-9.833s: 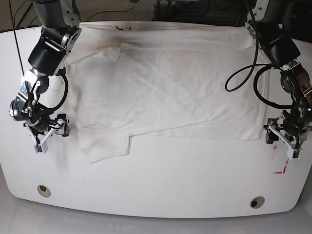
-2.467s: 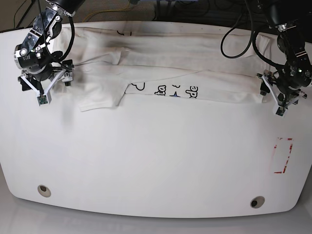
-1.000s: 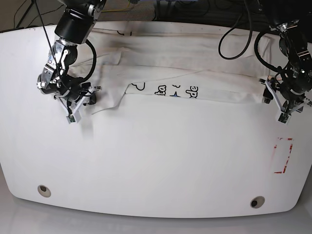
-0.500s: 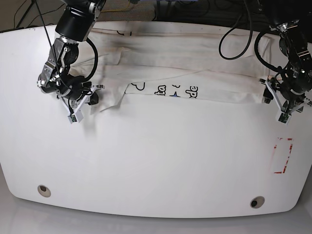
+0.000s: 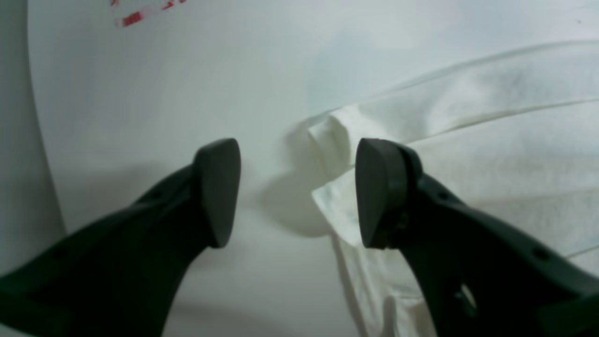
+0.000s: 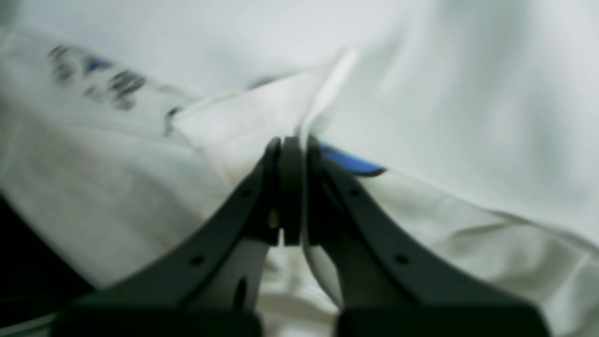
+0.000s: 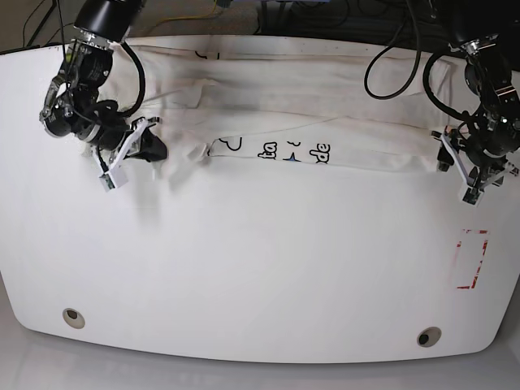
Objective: Layout the t-shirt on the table in an organized manner, then fold the t-shirt properly
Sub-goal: 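Pinch the folded edge with the right gripper and pull it toward the collar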
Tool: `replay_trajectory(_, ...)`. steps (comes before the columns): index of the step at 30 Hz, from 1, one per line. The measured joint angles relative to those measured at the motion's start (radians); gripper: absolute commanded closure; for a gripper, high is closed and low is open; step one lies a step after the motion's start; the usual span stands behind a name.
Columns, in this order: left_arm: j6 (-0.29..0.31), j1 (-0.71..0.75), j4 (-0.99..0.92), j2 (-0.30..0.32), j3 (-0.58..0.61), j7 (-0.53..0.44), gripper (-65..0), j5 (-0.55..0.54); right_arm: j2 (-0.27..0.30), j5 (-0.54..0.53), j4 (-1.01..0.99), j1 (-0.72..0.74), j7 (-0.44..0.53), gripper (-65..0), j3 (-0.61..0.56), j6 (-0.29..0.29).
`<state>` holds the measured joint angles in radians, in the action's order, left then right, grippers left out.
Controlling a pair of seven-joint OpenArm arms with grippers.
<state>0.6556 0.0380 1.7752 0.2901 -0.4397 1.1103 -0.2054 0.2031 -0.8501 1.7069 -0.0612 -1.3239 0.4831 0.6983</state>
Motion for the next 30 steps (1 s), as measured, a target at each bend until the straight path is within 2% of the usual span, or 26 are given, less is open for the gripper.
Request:
replay_trajectory(7,0.0,0.003,-0.049,-0.001,0.0,0.003,-36.7,0.003,0.076,-0.232,0.06,-0.127,-0.008,0.0,-0.02,-0.001)
replay_trajectory(15,0.001,0.003,-0.071,-0.019,0.001,-0.04,-36.7,0.002,0.161,-0.355,0.071,-0.234,-0.016,-0.3,-0.087,-0.002)
replay_trajectory(18,0.0,0.006,-0.072,-0.02,0.001,-0.04,-36.7,0.003,0.175,-0.369,0.073,-0.258,-0.013,-4.3,-0.092,-0.002)
replay_trajectory(21,0.0,0.007,-0.072,-0.02,0.001,-0.04,-36.7,0.003,0.188,-0.362,0.072,-0.276,-0.015,-17.0,-0.092,-0.002)
replay_trajectory(25,0.0,0.006,-0.072,-0.02,0.001,-0.041,-36.7,0.002,0.196,-0.363,0.072,-0.292,-0.011,-40.9,-0.092,-0.002)
replay_trajectory(27,0.0,0.006,-0.072,-0.02,0.001,-0.041,-36.7,0.002,0.197,-0.368,0.073,-0.306,-0.011,-50.1,-0.092,-0.002)
replay_trajectory(30,0.001,0.006,-0.072,-0.02,0.001,-0.04,-36.7,0.002,0.204,-0.369,0.083,-0.328,-0.009,-60.2,-0.095,-0.002)
